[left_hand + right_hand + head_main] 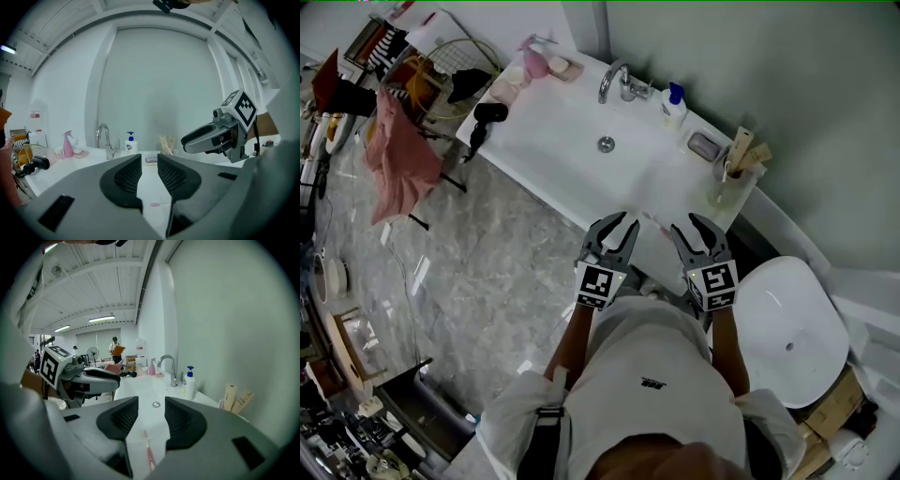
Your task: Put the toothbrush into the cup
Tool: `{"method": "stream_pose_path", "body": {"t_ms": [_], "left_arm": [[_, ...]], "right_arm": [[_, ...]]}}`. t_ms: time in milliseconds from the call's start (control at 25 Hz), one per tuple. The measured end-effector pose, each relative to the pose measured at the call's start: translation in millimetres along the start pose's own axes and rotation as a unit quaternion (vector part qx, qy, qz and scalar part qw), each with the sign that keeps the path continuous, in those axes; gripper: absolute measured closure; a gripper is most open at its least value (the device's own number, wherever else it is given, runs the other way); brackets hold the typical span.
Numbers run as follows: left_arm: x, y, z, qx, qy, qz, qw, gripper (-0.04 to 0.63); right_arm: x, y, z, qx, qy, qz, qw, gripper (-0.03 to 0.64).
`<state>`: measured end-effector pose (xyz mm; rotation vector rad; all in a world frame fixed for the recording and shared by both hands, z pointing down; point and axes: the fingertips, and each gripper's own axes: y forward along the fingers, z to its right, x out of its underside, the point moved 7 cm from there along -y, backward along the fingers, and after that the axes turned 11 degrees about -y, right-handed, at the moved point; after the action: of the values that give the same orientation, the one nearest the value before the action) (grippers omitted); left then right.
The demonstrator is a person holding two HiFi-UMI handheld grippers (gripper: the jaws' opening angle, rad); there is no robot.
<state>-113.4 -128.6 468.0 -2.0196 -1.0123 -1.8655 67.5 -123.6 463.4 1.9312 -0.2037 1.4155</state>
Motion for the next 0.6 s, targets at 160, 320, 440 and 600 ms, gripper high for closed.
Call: {"method": "stream_pose_path", "body": {"t_ms": [160,320,440,600], "left_arm": [[8.9,15.1,-11.3,0.017,-0.007,-0.023,0.9996,0.492],[23.1,29.1,-19.4,0.033,-0.007,-0.047,0.9983,0.492],[33.7,37.2,-24.0,0.045,-0.008,-0.066,0.9968,0.492],[46.5,45.6,-28.2,0.062,-0.006,-0.091,0.9939,0.492]], "right_arm": [[5.9,18.0,3.6,-0.009,-0.01,-0.024,1.0,0.43],[17.7,37.5,3.8,-0.029,-0.03,-0.061,0.997,0.43],[30.4,50.2,1.4,-0.046,-0.042,-0.093,0.994,0.43],[44.0,63.6,-3.1,-0.064,-0.057,-0.126,0.988,0.436]]}}
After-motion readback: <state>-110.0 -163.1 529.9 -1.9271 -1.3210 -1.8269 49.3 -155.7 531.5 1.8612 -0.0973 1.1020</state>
